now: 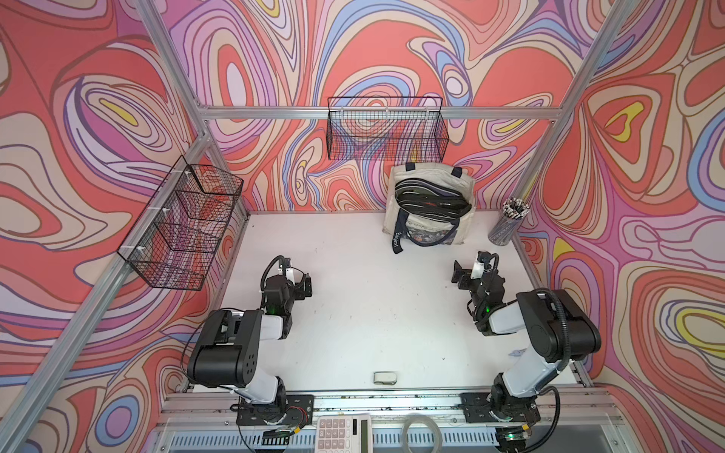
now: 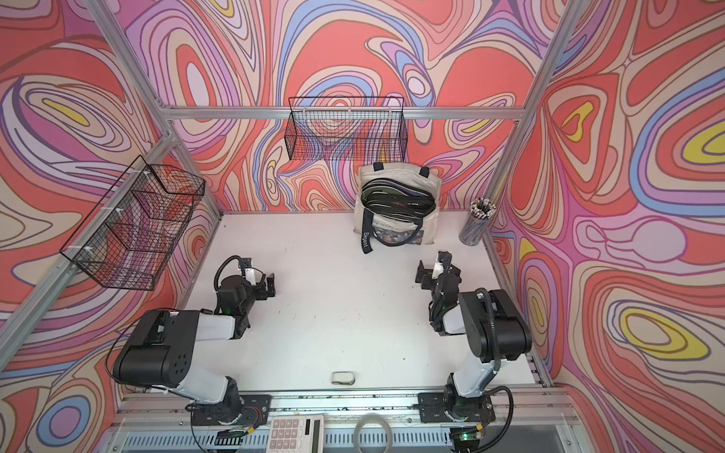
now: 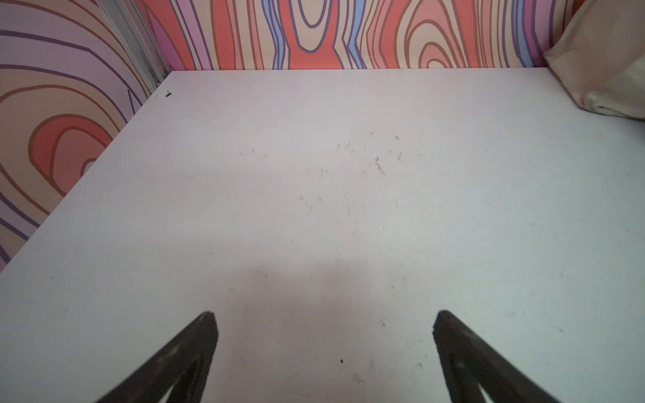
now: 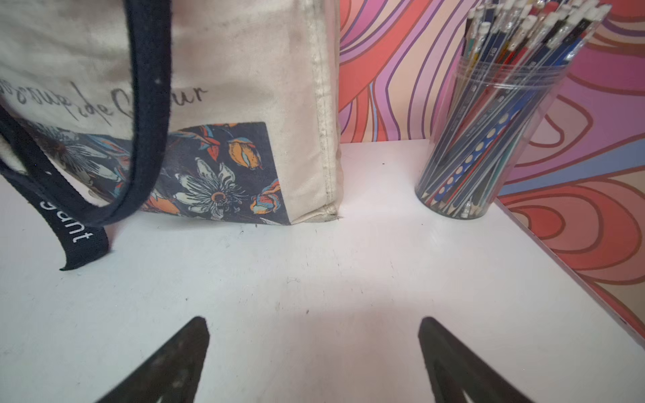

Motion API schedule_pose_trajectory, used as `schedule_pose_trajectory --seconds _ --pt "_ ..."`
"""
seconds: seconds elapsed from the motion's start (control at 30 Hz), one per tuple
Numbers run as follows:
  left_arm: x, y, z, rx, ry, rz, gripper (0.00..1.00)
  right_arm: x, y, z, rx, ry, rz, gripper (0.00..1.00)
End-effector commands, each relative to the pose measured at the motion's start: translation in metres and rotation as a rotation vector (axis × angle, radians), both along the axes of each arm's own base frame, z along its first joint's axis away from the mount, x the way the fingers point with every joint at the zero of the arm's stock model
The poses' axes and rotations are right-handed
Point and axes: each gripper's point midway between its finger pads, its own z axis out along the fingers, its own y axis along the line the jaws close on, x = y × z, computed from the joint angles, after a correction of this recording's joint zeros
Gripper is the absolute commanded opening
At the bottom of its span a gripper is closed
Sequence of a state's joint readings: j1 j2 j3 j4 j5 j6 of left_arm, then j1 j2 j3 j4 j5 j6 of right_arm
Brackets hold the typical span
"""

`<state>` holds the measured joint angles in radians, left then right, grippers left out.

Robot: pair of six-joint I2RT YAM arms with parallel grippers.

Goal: Remove the ping pong set from the canvas bag
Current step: Move the canvas bag to the center of the board.

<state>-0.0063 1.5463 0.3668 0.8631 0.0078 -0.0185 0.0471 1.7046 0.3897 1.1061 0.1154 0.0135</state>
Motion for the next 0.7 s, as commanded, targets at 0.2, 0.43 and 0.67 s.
schedule_pose_trajectory --seconds 0.2,0.43,0.67 --pt "0.0059 0.0004 0.0115 0.007 -0.036 -0.007 1.00 0.0023 -0.0015 0.0040 -0.003 -0.016 -0.004 0.98" --pt "0.0062 0.0008 0.0112 0.006 -0.034 -0.005 1.00 0.0026 -0.0008 0.0031 0.001 -0.013 0.000 0.98" --pt "0.0069 0.0003 0.0108 0.006 -0.031 -0.009 1.00 0.0027 -0.0015 0.0032 -0.002 -0.013 -0.003 0.98"
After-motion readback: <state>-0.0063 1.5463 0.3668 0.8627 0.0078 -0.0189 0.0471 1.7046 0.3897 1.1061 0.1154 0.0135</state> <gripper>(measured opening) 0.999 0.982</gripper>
